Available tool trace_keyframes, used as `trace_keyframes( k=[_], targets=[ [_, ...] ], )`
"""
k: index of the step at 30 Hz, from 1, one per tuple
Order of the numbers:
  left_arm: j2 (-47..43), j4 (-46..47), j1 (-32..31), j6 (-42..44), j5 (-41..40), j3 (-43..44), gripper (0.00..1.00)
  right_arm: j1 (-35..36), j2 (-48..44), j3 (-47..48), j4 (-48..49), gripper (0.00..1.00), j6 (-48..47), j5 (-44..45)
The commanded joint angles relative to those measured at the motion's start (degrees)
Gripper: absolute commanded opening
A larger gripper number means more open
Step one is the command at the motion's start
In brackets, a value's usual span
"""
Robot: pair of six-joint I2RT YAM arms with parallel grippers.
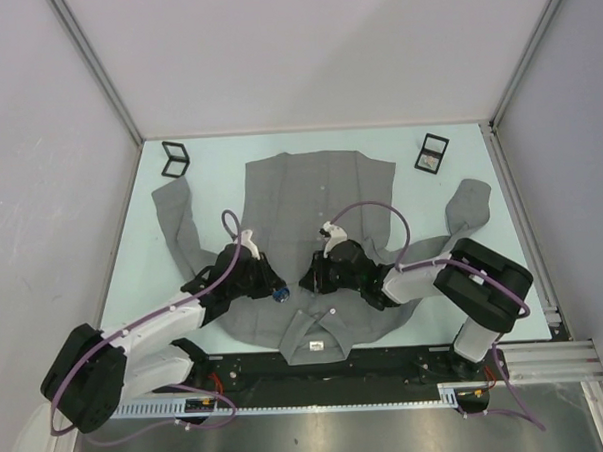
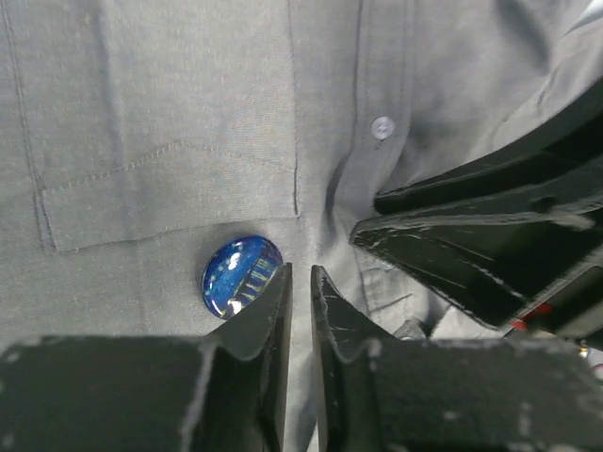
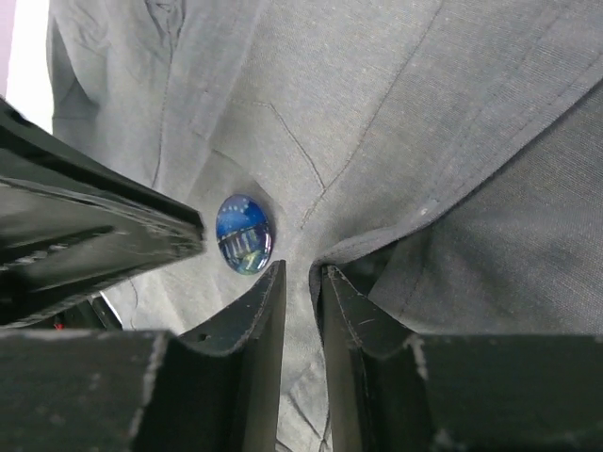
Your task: Remove the brooch from the garment
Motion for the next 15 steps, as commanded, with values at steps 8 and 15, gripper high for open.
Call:
trace_keyframes(
  k=[8, 15],
  targets=[
    [-4.0, -5.0, -2.2, -1.8, -8.9, 0.3, 0.2, 2.8, -11.4, 0.1, -16.2, 0.26, 0.7, 25.6],
    [-2.0, -4.3, -2.2, -2.6, -8.2, 0.1, 0.2, 7.0, -10.4, 0.2, -3.9, 0.34, -10.4, 18.0]
  ],
)
